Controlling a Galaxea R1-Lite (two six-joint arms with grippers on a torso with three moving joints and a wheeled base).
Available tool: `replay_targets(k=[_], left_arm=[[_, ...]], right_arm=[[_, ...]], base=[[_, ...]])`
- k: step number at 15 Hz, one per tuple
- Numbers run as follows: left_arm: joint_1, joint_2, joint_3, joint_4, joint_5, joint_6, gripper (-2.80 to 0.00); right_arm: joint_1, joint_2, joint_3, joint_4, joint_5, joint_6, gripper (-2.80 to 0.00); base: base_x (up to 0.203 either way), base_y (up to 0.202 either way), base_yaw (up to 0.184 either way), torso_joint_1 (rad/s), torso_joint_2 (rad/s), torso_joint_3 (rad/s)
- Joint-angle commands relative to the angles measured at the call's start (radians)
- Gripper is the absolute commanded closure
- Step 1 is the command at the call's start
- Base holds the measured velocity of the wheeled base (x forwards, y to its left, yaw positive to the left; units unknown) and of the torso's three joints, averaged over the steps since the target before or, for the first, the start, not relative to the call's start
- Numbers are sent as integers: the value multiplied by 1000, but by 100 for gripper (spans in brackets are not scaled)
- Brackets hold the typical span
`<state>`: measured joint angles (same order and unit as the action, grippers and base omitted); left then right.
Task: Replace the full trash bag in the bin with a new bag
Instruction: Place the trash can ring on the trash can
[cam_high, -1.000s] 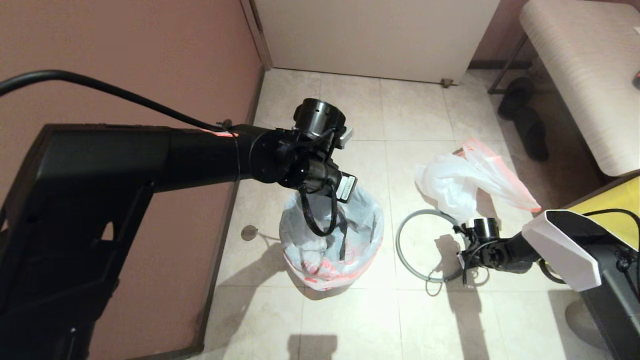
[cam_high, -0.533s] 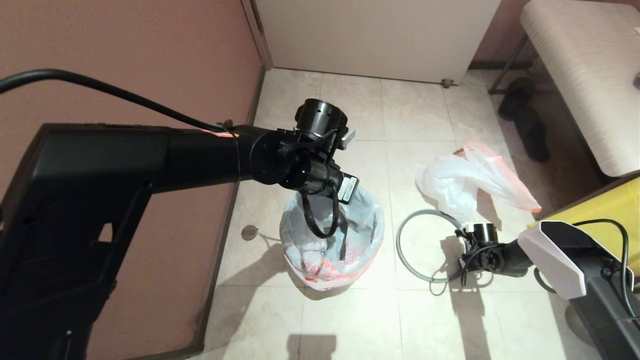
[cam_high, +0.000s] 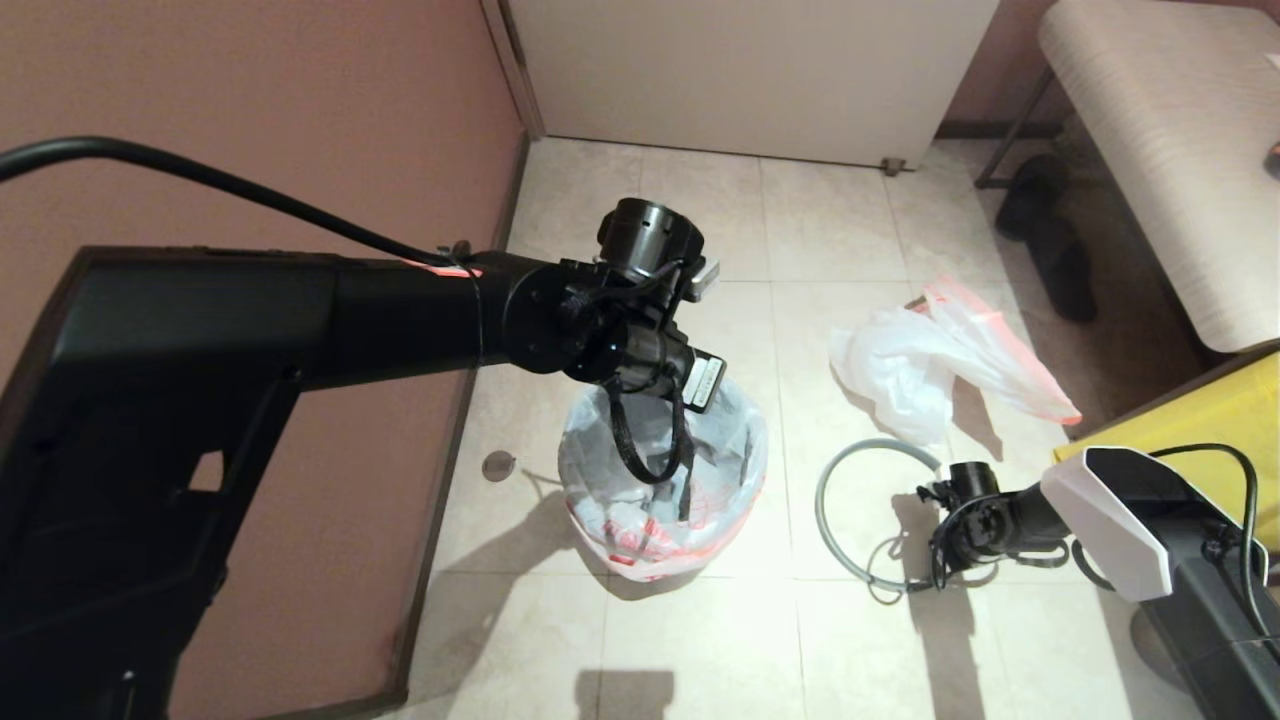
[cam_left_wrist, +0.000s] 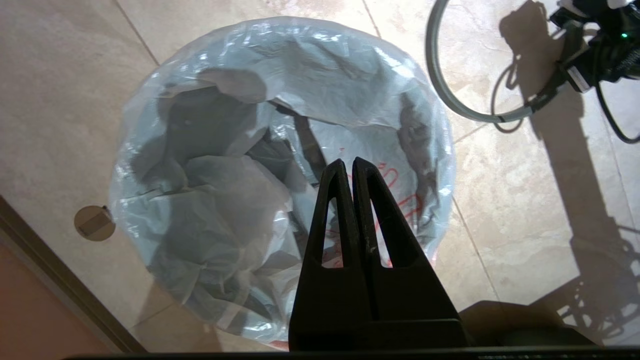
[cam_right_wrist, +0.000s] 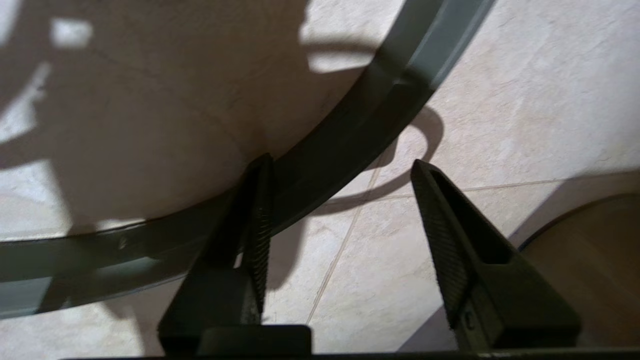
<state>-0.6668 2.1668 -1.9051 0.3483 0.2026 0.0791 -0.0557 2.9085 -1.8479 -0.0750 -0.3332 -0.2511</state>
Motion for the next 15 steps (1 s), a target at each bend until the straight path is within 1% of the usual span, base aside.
replay_targets(k=[1,2,4,5,6,7,12,14,15], left_arm=[[0,1,-1,1,1,1,0],[0,1,9,1,1,1,0],[0,1,81,1,1,1,0],[0,1,69,1,1,1,0],[0,1,20,1,2,1,0],[0,1,-3,1,3,1,0],[-1,4,-3,1,3,2,0],[-2,4,-3,1,3,2,0],[-4,4,-3,1,3,2,0]], right_arm=[[1,1,-1,8,-3,-4,0],[1,0,2,13,-4,-5,0],[1,-3,7,64,-4,-15,0],[1,-13,8,104,-4,-16,0],[1,-20,9,141,-4,-16,0],[2,-27,9,147,-3,-14,0],[7,-36,1,130,-1,10,0],[8,-43,-3,97,0,40,0],[8,-48,1,96,2,41,-280]], base=[[0,0,0,0,0,0],[0,0,0,0,0,0],[0,0,0,0,0,0],[0,0,0,0,0,0],[0,0,0,0,0,0],[0,0,0,0,0,0],[0,0,0,0,0,0],[0,0,0,0,0,0],[0,0,0,0,0,0]])
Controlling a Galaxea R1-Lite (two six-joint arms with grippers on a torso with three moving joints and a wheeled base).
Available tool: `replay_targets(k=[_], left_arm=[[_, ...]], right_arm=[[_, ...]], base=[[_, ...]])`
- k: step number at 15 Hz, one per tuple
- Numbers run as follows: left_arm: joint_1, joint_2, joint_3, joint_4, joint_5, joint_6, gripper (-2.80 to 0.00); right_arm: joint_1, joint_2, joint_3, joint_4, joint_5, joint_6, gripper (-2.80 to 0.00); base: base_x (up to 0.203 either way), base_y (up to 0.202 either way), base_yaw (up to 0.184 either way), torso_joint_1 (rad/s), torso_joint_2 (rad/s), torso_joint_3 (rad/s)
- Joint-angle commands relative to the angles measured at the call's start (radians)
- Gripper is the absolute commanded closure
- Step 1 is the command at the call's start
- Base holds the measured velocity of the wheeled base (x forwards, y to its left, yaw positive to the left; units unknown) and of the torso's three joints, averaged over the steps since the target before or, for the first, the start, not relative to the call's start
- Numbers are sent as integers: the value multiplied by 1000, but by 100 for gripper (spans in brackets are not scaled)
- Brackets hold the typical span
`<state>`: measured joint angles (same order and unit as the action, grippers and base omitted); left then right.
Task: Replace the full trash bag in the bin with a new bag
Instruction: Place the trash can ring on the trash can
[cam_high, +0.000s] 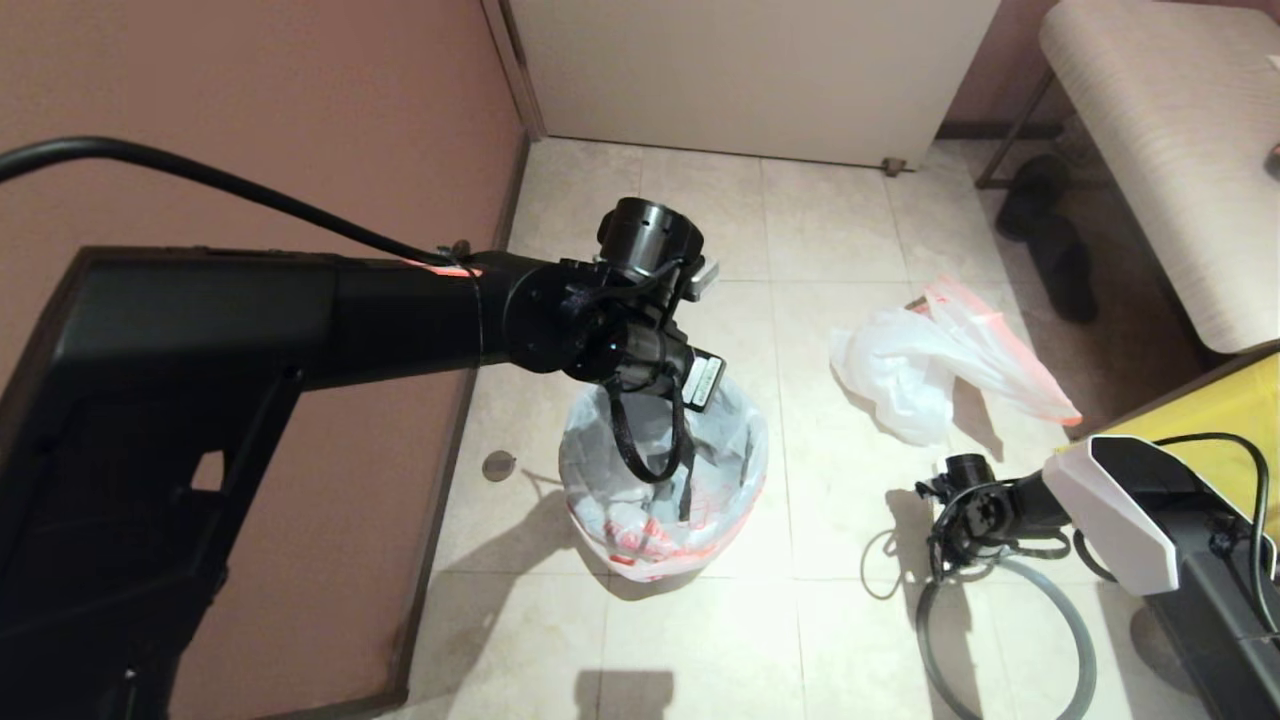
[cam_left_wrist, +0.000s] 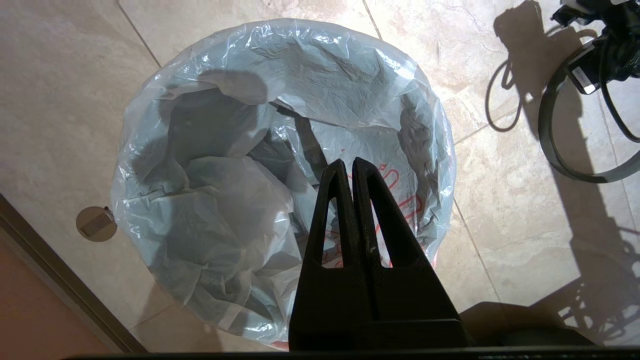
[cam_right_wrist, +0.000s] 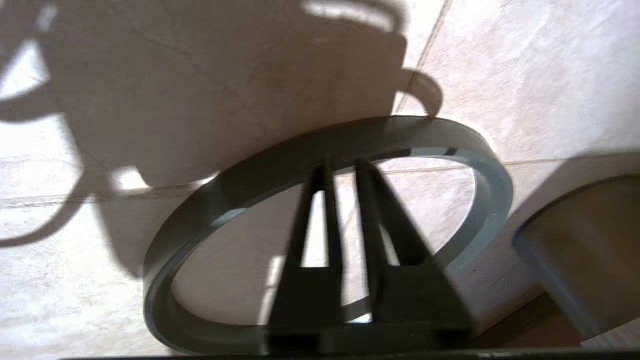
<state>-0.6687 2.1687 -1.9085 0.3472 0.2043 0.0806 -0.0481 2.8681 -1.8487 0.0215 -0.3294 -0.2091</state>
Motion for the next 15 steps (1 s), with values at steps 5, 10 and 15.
replay_targets(k=[5,10,15], left_arm=[[-6,3,2,3,1,1,0],[-7,5,2,3,19,1,0],[-11,6,-1,3,21,1,0]], right_arm=[[-2,-4,1,2,-5,-7,-280],[-29,-13,2,9,-8,-34,-280],[-45,-34,24,11,-8,-63,-280]], base=[[0,0,0,0,0,0],[0,0,0,0,0,0],[0,0,0,0,0,0]])
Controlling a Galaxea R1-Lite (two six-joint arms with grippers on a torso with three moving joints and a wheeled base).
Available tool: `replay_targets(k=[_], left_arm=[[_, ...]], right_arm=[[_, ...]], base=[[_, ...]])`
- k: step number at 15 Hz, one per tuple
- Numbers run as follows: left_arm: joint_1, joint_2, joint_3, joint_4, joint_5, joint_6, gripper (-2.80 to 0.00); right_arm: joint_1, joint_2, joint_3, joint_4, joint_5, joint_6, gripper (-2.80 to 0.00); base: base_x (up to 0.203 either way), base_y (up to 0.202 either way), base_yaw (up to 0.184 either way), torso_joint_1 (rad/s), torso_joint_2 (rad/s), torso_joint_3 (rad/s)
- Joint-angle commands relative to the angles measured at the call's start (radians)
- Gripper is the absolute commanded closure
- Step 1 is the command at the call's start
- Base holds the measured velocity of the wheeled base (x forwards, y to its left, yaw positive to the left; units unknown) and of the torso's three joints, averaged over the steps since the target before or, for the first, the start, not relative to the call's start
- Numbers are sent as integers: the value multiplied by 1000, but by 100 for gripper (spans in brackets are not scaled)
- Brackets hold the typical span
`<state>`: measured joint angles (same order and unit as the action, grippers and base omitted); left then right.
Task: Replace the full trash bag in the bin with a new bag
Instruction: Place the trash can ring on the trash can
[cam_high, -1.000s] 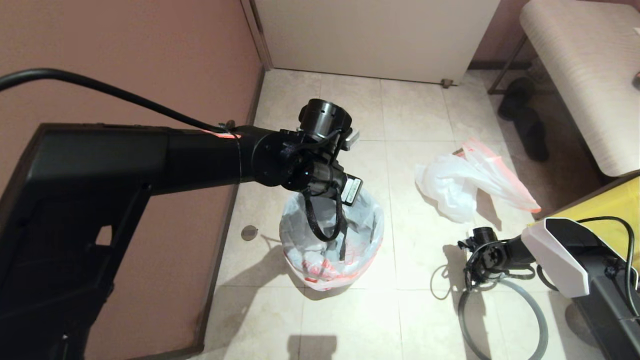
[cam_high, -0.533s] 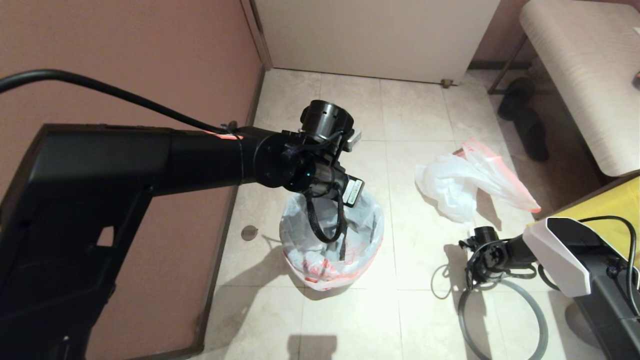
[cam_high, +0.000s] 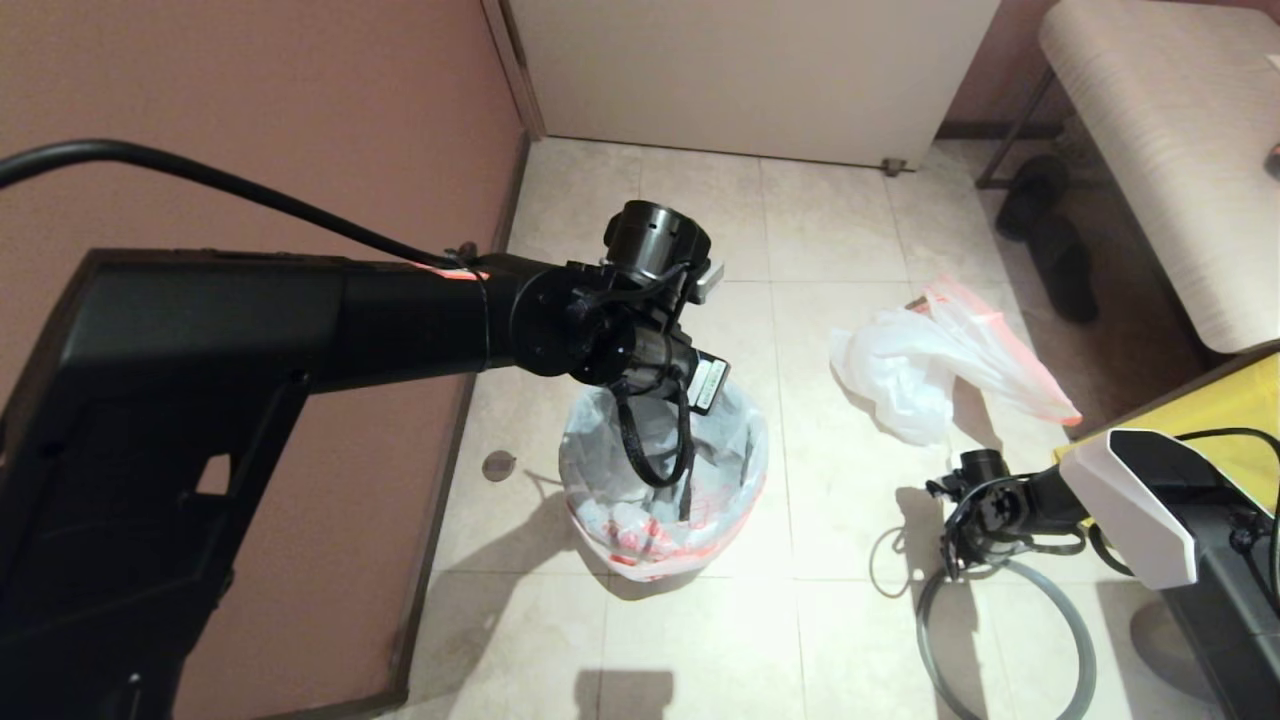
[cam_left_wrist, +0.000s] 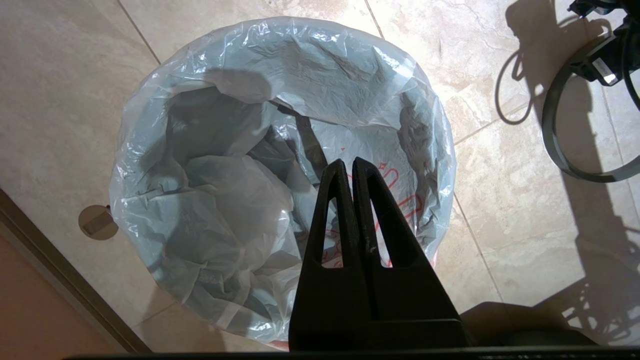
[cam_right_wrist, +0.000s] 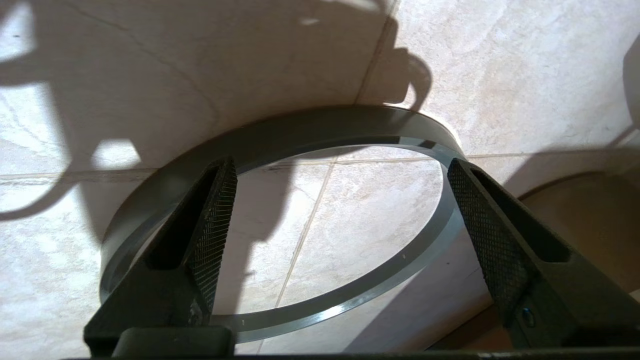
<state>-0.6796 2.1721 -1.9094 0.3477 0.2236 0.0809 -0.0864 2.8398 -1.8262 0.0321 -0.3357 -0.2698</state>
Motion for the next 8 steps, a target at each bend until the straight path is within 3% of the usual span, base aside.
replay_targets(k=[1,4,8], left_arm=[[-1,4,1,2,2,0,0],[-3,3,1,2,2,0,0],[-3,3,0,1,2,0,0]], right_arm=[[-10,-3,-1,-1,-9,-11,-280],[-15,39,-4,-8,-96,-70,-280],[-6,65,-4,-8,-107,-80,-280]], base=[[0,0,0,0,0,0],[0,0,0,0,0,0],[0,0,0,0,0,0]])
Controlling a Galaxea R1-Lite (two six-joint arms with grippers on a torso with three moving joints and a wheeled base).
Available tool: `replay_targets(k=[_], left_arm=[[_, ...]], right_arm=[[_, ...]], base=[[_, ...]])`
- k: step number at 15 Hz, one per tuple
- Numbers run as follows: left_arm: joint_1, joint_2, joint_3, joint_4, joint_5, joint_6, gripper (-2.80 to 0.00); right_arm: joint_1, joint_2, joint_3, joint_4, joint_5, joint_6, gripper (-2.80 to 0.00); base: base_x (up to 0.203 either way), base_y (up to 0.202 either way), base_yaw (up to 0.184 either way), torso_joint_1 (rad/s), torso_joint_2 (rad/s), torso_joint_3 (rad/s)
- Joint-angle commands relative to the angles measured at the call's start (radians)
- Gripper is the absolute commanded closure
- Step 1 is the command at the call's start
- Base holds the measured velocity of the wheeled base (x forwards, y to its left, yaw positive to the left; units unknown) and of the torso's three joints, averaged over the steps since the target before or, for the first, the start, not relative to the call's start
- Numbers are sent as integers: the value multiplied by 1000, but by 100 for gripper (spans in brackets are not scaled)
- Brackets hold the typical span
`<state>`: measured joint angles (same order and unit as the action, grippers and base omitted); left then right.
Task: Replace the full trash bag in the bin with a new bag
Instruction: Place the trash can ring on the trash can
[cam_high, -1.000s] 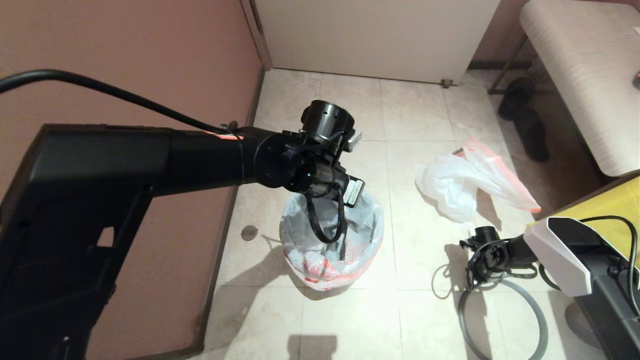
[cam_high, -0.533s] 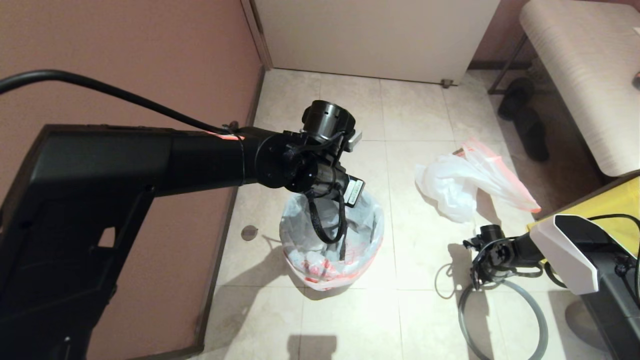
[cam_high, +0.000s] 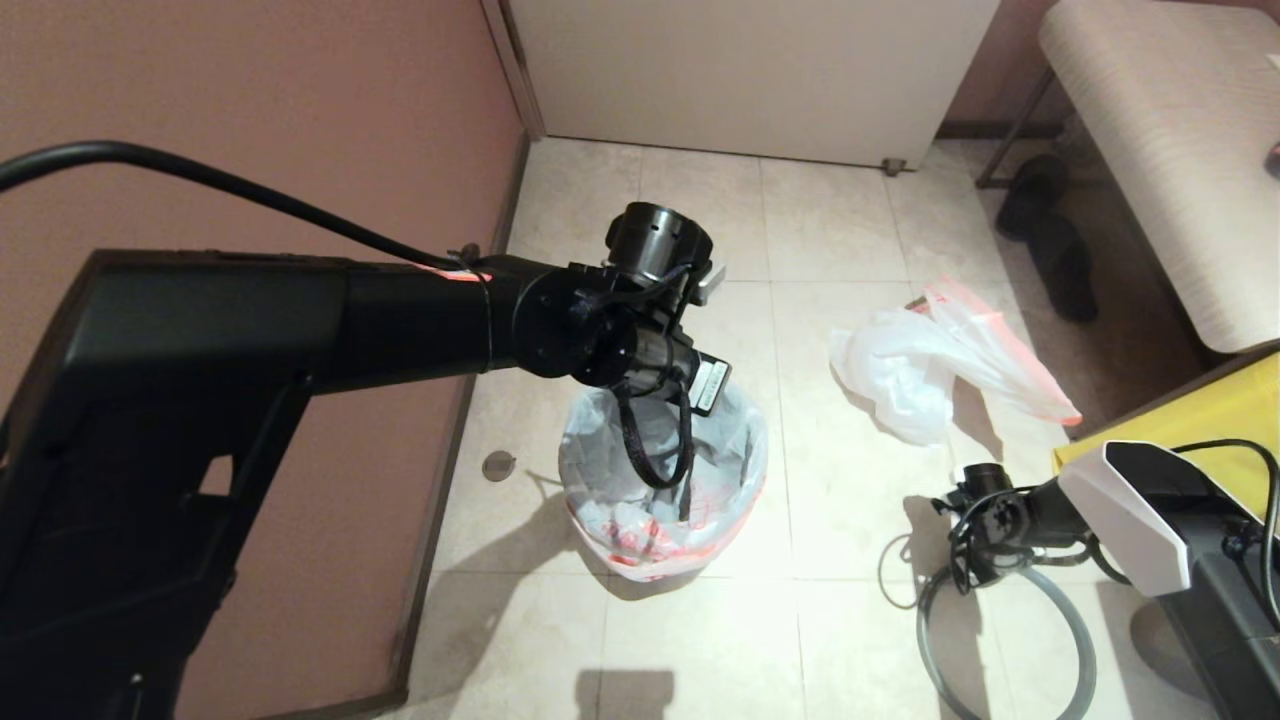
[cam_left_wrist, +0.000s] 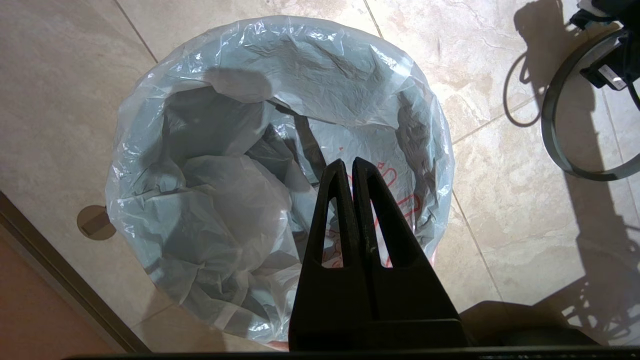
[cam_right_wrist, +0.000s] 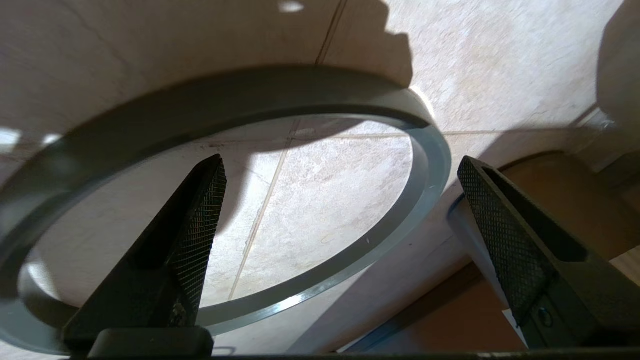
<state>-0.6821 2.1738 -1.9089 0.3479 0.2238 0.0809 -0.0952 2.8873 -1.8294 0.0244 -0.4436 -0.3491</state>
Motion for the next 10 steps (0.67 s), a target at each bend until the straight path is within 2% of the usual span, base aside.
replay_targets(k=[1,7,10], left_arm=[[0,1,-1,0,2,0,0],[0,3,-1,-1,2,0,0],[0,3,-1,-1,2,0,0]], right_arm=[[13,28,1,-1,-20,-9,-280],[69,30,29,-10,-44,-7,-280],[89,30,87,-127,-42,-18,-280]], base=[[0,0,0,0,0,0],[0,0,0,0,0,0],[0,0,0,0,0,0]])
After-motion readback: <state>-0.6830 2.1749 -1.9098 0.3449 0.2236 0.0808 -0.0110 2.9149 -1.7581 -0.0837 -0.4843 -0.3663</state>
